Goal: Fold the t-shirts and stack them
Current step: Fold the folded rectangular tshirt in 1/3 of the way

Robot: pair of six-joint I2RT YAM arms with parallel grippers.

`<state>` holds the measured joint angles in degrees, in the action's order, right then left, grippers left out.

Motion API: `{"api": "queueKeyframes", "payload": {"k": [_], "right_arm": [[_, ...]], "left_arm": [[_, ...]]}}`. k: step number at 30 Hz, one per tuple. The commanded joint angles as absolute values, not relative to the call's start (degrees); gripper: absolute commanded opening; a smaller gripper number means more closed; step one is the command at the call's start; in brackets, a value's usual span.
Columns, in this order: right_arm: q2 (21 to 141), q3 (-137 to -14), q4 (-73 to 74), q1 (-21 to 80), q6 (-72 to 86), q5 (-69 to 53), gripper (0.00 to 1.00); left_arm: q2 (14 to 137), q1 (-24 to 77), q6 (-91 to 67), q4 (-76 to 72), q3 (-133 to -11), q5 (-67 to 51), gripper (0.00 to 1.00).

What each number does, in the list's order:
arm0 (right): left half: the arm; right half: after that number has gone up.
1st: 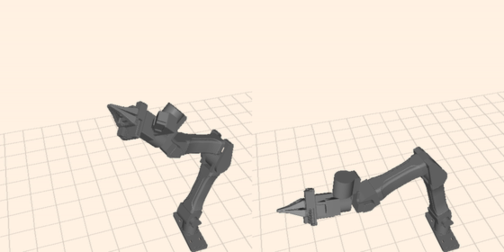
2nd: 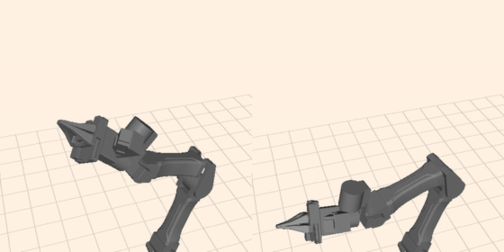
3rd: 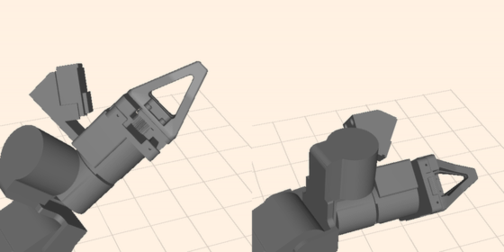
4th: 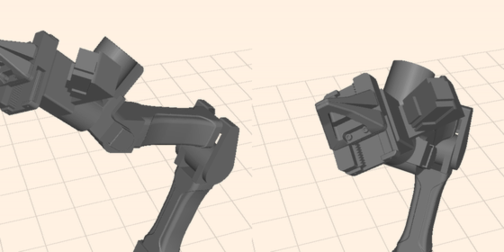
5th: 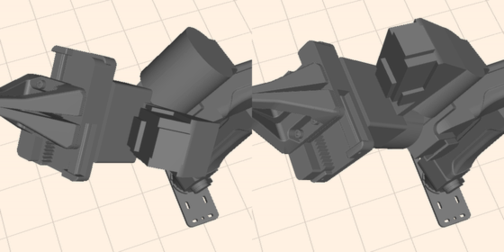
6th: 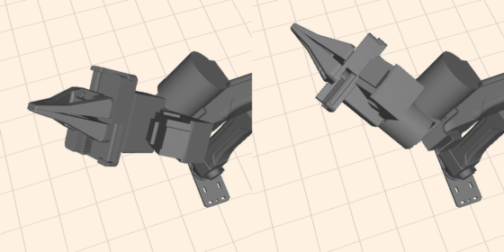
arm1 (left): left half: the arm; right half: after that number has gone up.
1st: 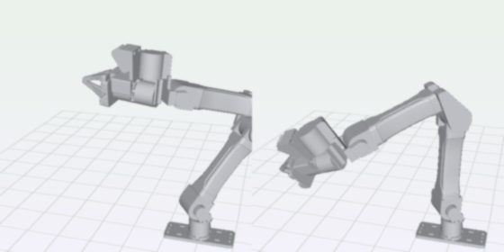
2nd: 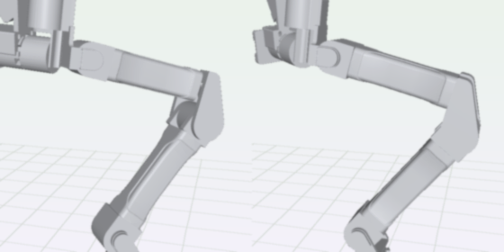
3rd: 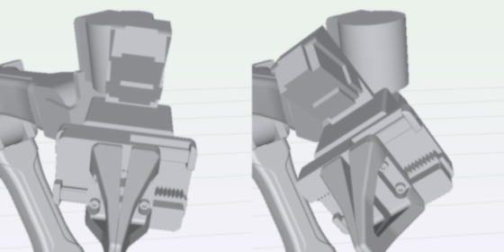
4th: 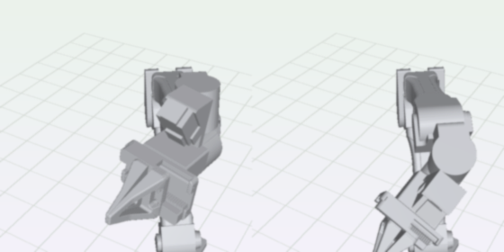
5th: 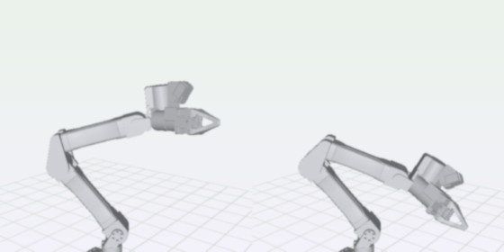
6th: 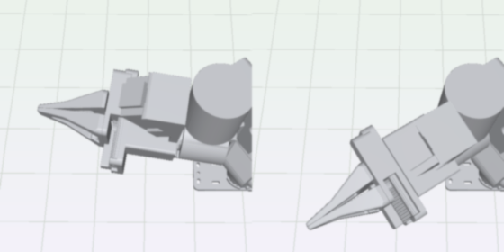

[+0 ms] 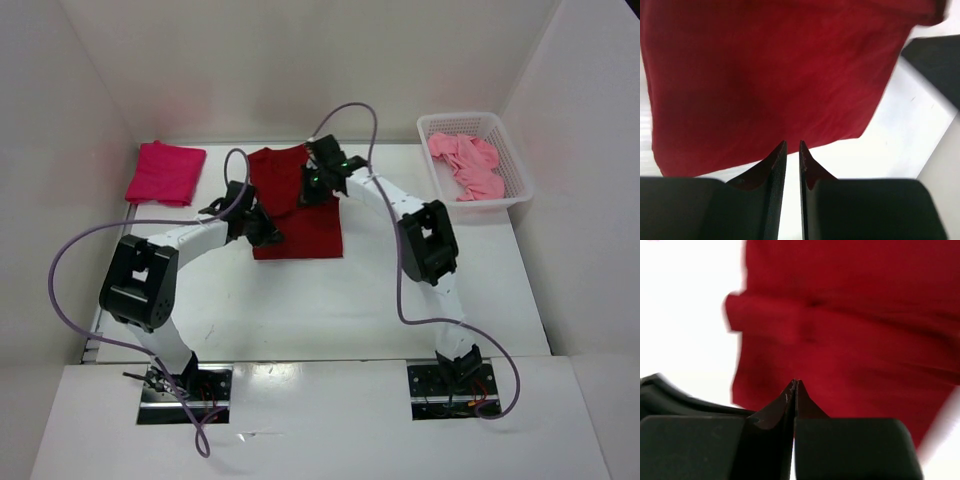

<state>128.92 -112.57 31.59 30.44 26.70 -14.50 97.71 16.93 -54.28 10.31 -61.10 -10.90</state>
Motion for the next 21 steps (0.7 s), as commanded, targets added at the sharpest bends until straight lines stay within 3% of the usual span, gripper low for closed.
{"api": "queueKeyframes", "payload": {"k": [1,11,21], "right_arm": [[132.8,-117.3,30.1,33.7,26.3,-16.4,0.0],[141.4,-123.3,30.1,36.2,27.4,-17.1,0.0],[148.9,-139.4,33.7,35.6,27.4,-12.8,0.0]], "left_arm": [[98.2,16.3,-57.5,5.1,-59.1,-13.0,0.22],[98.2,16.3,-57.5,4.6,-50.5,-10.7,0.26],[99.9,16.3,-57.5,5.2,-48.1,-8.7,0.27]]}}
